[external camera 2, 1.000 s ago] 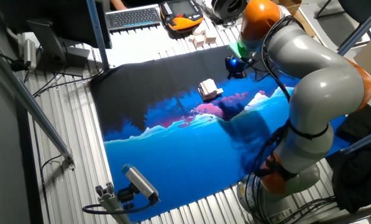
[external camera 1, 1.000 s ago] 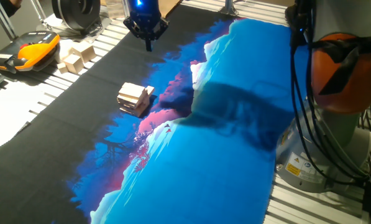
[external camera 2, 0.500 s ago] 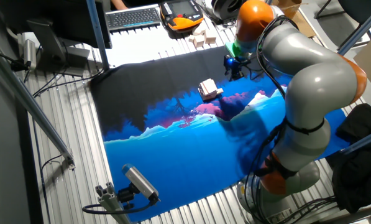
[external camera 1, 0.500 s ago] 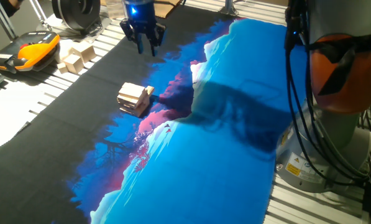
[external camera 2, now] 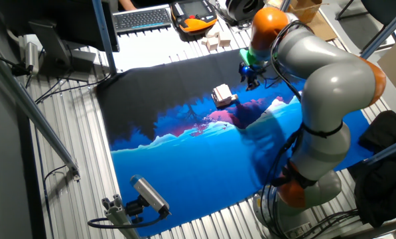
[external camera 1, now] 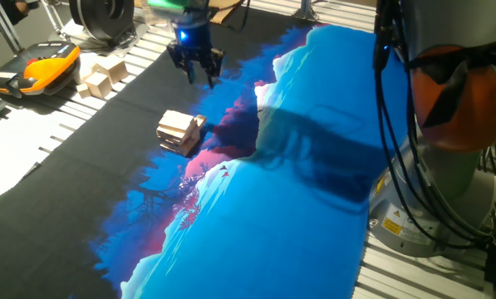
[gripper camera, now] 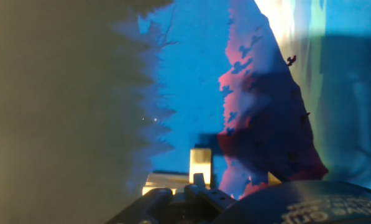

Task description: Play Jenga

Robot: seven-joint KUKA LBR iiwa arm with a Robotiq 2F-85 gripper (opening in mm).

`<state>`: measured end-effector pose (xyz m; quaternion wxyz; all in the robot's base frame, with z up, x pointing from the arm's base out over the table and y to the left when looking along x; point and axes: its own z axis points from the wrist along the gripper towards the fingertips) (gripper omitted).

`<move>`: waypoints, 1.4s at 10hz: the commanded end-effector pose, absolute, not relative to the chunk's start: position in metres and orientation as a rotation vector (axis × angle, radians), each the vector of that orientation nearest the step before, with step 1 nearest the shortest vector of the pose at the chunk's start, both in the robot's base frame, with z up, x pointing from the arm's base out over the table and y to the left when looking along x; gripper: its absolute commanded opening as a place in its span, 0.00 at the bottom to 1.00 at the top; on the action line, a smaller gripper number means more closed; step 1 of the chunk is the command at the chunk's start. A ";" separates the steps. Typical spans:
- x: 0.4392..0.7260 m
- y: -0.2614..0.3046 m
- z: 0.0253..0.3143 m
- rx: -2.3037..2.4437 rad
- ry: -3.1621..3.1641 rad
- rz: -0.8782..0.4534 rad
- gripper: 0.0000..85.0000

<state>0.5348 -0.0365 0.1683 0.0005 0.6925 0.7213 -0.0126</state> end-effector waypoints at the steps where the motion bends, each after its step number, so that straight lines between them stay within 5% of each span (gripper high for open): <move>1: 0.534 -0.038 0.164 2.189 2.251 -0.041 0.60; 4: 0.533 -0.029 0.144 2.238 2.199 -0.151 0.60; 7: 0.534 -0.026 0.138 2.206 2.234 -0.025 0.60; 10: 0.534 -0.026 0.138 2.185 2.253 -0.070 0.60; 12: 0.534 -0.026 0.138 2.044 2.371 -0.042 0.20; 13: 0.534 -0.026 0.138 1.972 2.436 0.098 0.00; 14: 0.534 -0.026 0.138 1.930 2.480 0.089 0.00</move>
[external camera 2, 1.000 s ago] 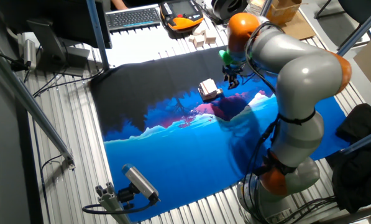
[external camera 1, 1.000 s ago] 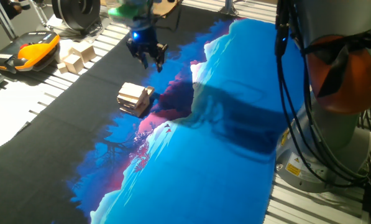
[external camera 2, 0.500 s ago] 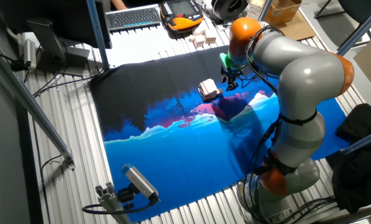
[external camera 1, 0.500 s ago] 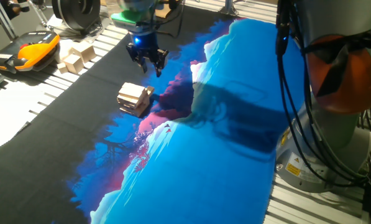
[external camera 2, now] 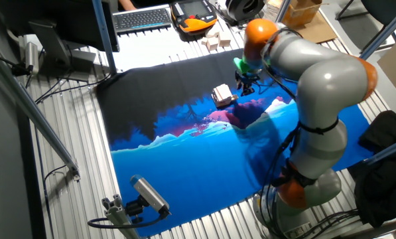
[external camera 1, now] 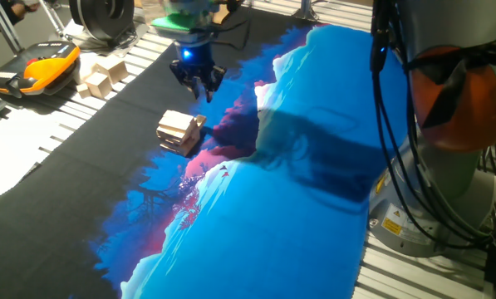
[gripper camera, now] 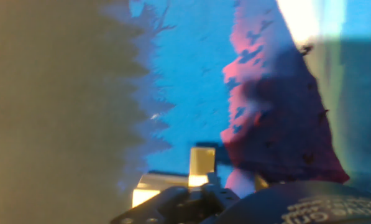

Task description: Play Jenga

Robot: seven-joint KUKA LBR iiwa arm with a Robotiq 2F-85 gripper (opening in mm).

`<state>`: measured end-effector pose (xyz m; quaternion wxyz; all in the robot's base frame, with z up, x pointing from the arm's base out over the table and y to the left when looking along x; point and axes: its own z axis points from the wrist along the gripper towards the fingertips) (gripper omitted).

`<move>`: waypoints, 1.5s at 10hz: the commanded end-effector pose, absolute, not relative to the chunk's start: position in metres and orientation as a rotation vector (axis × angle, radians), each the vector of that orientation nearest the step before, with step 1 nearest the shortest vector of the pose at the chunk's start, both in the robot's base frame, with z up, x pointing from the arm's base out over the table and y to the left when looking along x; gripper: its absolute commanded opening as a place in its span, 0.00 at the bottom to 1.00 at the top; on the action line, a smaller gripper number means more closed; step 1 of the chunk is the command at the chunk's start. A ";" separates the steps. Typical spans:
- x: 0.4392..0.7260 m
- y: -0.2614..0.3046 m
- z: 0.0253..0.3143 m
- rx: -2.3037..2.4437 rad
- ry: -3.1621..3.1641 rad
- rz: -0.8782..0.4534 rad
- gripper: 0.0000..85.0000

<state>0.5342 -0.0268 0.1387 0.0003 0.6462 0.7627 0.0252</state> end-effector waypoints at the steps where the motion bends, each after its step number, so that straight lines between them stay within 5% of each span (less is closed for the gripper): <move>1: 0.534 -0.026 0.138 1.919 2.491 0.079 0.00; 7: 0.537 -0.026 0.136 2.051 2.383 0.017 0.00; 9: 0.551 -0.024 0.124 2.145 2.290 -0.110 0.00; 10: 0.558 -0.025 0.119 2.175 2.261 -0.119 0.20; 11: 0.563 -0.026 0.117 2.192 2.246 -0.085 0.20; 12: 0.564 -0.027 0.116 2.198 2.242 -0.055 0.40; 14: 0.565 -0.026 0.114 2.222 2.219 -0.056 0.40; 15: 0.567 -0.026 0.111 2.239 2.202 -0.049 0.60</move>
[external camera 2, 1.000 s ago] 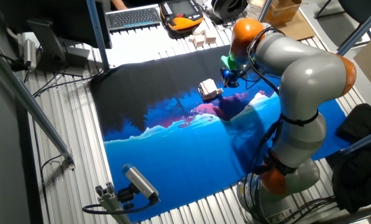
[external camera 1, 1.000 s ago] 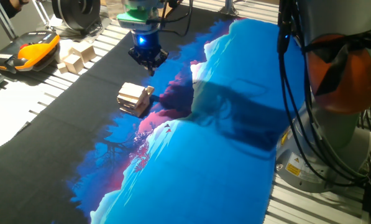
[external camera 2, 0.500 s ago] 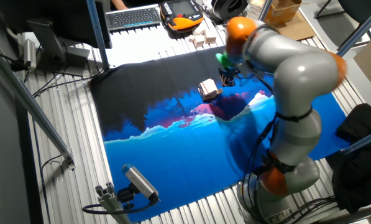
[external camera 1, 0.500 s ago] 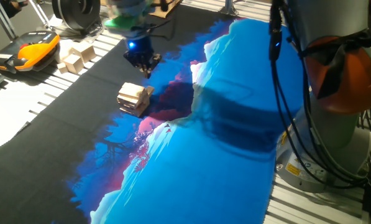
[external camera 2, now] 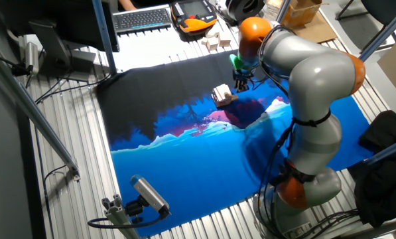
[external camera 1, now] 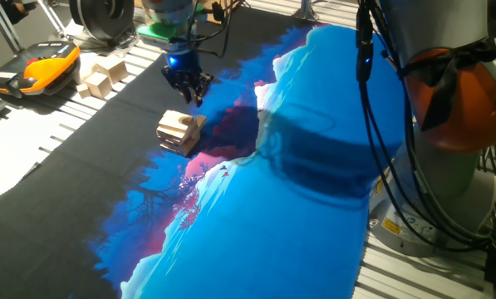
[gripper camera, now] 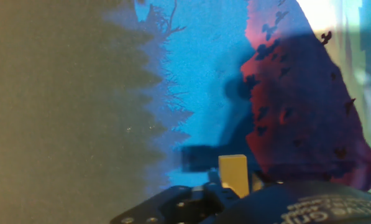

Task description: Play Jenga

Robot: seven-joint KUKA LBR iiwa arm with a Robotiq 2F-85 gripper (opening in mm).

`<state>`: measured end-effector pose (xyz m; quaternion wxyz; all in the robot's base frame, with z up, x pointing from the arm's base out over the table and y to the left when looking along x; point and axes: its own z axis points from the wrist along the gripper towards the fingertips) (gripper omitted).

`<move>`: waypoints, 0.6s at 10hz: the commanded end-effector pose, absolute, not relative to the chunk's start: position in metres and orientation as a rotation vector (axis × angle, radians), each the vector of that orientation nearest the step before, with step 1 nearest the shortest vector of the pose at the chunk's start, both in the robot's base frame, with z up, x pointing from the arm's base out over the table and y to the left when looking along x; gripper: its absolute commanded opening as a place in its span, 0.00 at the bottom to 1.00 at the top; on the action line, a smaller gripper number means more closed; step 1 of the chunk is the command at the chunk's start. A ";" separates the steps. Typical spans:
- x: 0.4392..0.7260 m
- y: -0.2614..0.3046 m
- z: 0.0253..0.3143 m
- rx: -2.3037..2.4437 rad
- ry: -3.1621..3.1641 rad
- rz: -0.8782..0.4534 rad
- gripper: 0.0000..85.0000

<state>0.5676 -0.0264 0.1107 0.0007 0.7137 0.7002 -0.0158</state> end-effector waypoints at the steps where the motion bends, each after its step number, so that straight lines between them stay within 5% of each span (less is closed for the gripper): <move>1: 0.569 -0.026 0.107 2.246 2.195 -0.052 0.80; 6: 0.564 -0.028 0.084 2.173 2.266 0.014 0.80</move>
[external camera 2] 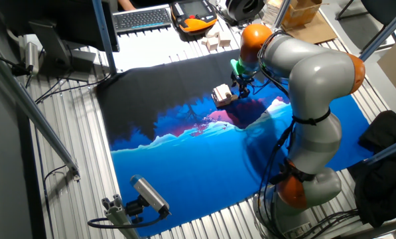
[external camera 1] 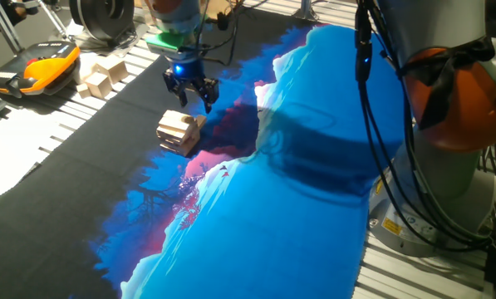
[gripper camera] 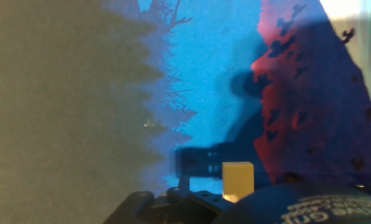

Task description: Play Jenga

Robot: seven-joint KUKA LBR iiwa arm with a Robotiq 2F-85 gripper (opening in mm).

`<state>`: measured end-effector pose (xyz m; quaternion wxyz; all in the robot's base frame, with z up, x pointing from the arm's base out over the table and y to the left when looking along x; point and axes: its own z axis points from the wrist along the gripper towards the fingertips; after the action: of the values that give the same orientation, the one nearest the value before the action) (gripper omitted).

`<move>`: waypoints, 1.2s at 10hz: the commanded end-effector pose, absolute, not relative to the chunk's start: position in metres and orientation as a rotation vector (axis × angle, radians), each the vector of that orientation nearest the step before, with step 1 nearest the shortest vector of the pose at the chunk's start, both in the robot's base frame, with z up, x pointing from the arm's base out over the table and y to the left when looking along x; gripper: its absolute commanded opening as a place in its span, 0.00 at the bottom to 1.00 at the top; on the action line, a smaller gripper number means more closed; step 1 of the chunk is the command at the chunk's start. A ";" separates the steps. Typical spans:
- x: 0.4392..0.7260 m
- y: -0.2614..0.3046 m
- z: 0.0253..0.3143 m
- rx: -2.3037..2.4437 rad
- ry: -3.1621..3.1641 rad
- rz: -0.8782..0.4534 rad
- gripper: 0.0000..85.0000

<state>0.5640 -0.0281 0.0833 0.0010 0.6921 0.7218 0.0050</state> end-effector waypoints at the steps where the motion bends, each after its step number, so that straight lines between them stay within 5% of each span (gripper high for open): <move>1: 0.564 -0.026 0.080 2.173 2.266 0.024 0.80; 12: 0.559 -0.025 0.061 2.183 2.256 -0.013 0.80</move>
<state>0.5593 -0.0246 0.0608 0.0011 0.6951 0.7189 -0.0033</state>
